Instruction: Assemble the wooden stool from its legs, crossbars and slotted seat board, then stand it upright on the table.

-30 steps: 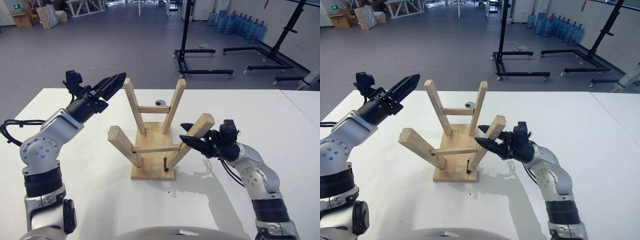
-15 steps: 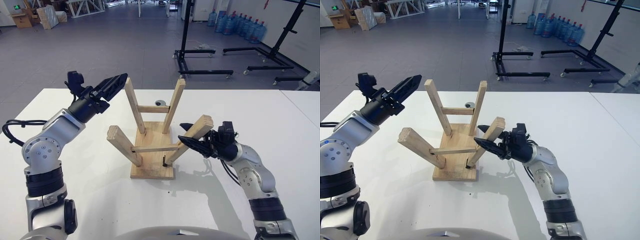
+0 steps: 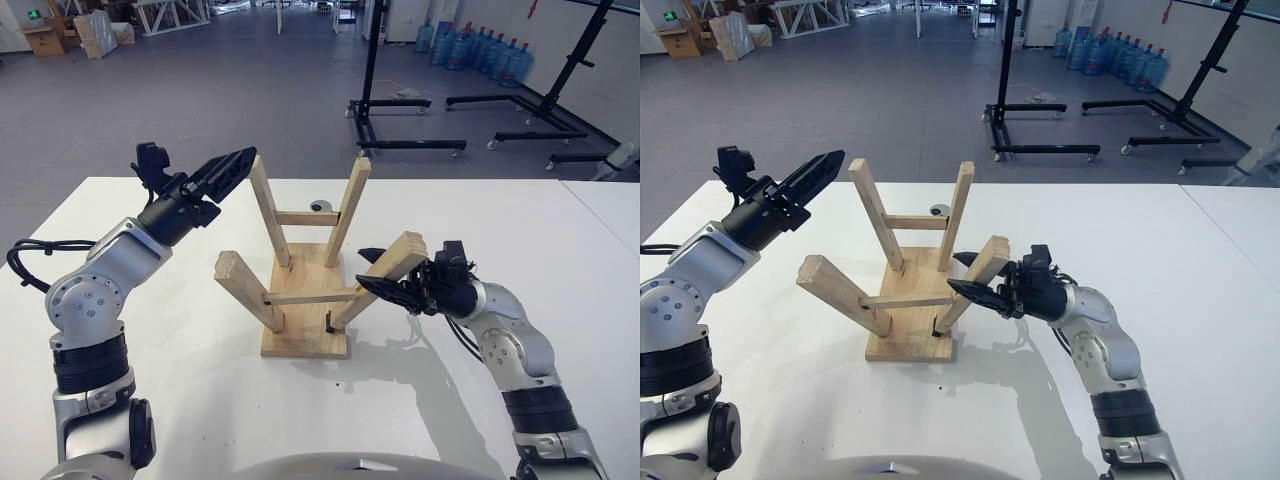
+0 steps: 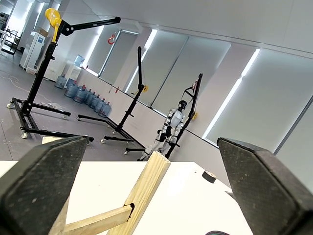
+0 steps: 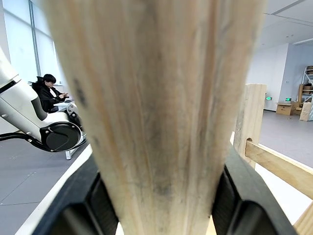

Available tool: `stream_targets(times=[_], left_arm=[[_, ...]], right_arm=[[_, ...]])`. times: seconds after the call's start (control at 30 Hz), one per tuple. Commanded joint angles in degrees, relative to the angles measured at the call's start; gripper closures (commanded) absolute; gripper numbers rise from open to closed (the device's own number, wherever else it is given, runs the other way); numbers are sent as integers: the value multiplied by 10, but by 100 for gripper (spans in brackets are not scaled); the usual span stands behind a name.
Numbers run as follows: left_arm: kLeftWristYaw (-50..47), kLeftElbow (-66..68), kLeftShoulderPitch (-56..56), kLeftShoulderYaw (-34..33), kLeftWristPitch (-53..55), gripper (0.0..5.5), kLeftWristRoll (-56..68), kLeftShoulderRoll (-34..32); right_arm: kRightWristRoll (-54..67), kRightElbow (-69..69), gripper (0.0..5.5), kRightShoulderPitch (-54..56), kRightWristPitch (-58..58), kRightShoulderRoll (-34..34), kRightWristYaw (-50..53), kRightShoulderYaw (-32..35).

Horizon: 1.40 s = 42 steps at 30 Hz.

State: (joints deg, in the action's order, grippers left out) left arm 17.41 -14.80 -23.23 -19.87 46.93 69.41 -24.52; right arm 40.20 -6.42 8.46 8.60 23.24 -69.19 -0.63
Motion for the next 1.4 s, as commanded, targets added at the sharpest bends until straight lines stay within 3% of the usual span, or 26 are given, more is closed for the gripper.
stream_targets(times=[0.03,0.67,1.4], left_arm=[[-1,-3,0,5,-2,68,-4,2],[0,-5,1,12,-1,68,-9,4],[-37,17,-61,-3,-38,68,-58,-15]], right_arm=[[-22,11,345,10,6,12,7,1],[-60,-37,345,-48,-40,16,19,-34],[-111,-57,345,-4,-12,23,103,-86]])
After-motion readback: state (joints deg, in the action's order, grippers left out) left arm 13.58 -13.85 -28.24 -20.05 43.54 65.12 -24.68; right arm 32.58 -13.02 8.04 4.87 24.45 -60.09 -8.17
